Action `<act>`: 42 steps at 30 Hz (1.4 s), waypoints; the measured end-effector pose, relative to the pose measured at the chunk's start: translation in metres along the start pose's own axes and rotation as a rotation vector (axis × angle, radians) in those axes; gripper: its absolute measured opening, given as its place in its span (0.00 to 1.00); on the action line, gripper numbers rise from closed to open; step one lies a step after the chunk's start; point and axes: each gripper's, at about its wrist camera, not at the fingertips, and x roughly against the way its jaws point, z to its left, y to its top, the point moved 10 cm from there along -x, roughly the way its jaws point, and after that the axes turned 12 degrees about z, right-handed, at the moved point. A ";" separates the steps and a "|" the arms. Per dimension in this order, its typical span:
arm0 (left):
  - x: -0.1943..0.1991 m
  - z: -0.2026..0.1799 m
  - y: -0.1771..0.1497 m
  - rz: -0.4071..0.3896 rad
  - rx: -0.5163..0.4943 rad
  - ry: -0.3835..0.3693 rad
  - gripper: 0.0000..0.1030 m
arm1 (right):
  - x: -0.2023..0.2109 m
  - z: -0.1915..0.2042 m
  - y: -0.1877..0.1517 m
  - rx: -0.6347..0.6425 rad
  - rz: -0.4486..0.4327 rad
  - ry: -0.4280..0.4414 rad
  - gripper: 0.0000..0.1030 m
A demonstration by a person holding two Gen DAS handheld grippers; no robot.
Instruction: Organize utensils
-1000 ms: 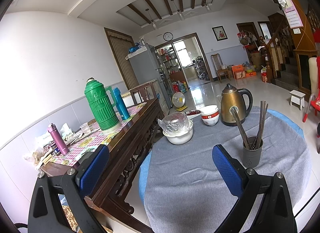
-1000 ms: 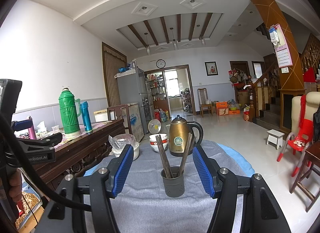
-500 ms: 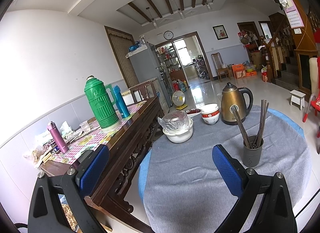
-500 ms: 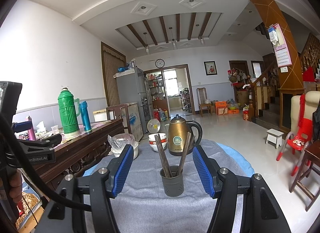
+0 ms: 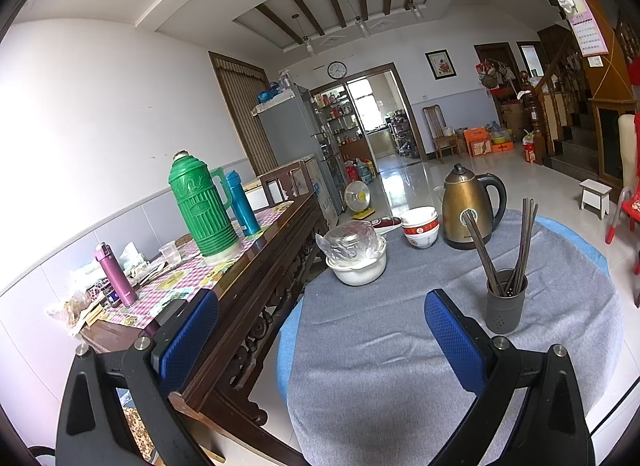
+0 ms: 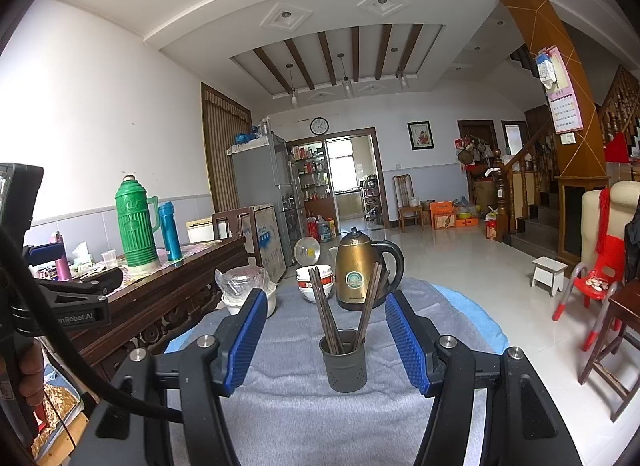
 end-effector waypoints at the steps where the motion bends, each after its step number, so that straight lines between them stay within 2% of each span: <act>1: 0.000 0.000 0.000 0.001 0.001 -0.001 0.99 | 0.001 -0.001 0.000 -0.001 0.000 0.000 0.63; 28: -0.008 -0.001 -0.006 0.009 0.010 -0.002 0.99 | 0.001 0.000 0.000 0.003 0.003 -0.002 0.63; 42: -0.007 0.014 -0.012 0.016 0.043 -0.001 0.99 | 0.003 0.006 0.000 0.032 0.006 0.005 0.63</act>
